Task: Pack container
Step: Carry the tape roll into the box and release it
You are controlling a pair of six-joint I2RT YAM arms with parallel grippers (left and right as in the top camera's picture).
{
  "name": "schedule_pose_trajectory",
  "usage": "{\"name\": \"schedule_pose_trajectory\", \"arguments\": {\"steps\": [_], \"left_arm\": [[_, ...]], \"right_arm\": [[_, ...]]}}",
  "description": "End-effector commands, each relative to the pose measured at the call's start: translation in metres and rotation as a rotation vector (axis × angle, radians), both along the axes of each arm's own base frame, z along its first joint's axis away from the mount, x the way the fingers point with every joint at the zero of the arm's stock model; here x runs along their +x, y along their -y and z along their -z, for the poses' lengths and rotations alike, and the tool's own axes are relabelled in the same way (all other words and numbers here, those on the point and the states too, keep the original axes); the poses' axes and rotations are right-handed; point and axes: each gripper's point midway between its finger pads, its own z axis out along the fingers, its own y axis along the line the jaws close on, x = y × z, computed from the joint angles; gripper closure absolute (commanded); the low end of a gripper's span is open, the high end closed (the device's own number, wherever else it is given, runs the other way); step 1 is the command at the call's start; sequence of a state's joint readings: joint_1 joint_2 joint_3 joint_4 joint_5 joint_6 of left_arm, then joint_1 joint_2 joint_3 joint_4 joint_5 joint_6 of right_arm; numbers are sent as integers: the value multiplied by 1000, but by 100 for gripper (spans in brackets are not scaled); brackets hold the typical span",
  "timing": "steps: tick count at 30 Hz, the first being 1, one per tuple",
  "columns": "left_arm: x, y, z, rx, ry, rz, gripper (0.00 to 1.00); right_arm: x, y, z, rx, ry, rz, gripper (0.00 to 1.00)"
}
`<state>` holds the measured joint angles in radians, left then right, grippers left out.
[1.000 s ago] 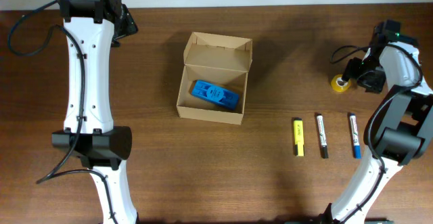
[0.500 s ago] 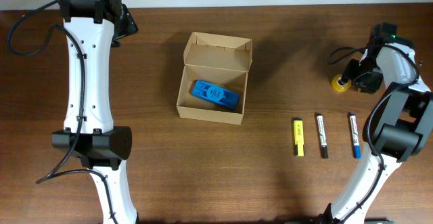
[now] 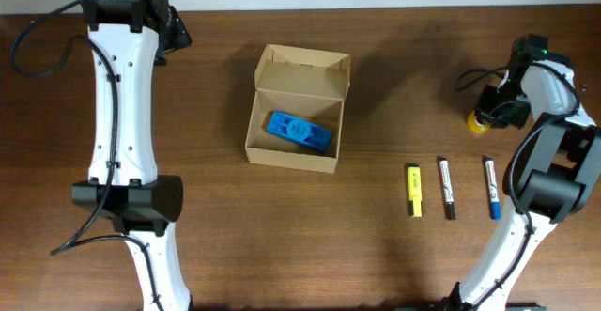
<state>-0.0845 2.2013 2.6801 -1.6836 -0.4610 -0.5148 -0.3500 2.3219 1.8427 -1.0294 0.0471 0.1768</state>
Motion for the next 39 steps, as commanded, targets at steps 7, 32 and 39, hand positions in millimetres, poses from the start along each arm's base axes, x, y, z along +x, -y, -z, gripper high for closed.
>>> {"name": "schedule_pose_trajectory", "arguments": {"steps": [7, 32, 39], "left_arm": [[-1, -3, -5, 18, 3, 6, 0], [-1, -3, -5, 18, 3, 6, 0], [-1, -3, -5, 18, 3, 6, 0]], "right_arm": [[-10, -13, 1, 63, -44, -12, 96], [-3, -303, -261, -133, 377, -1248, 96], [-35, -402, -256, -154, 414, -1650, 96]]}}
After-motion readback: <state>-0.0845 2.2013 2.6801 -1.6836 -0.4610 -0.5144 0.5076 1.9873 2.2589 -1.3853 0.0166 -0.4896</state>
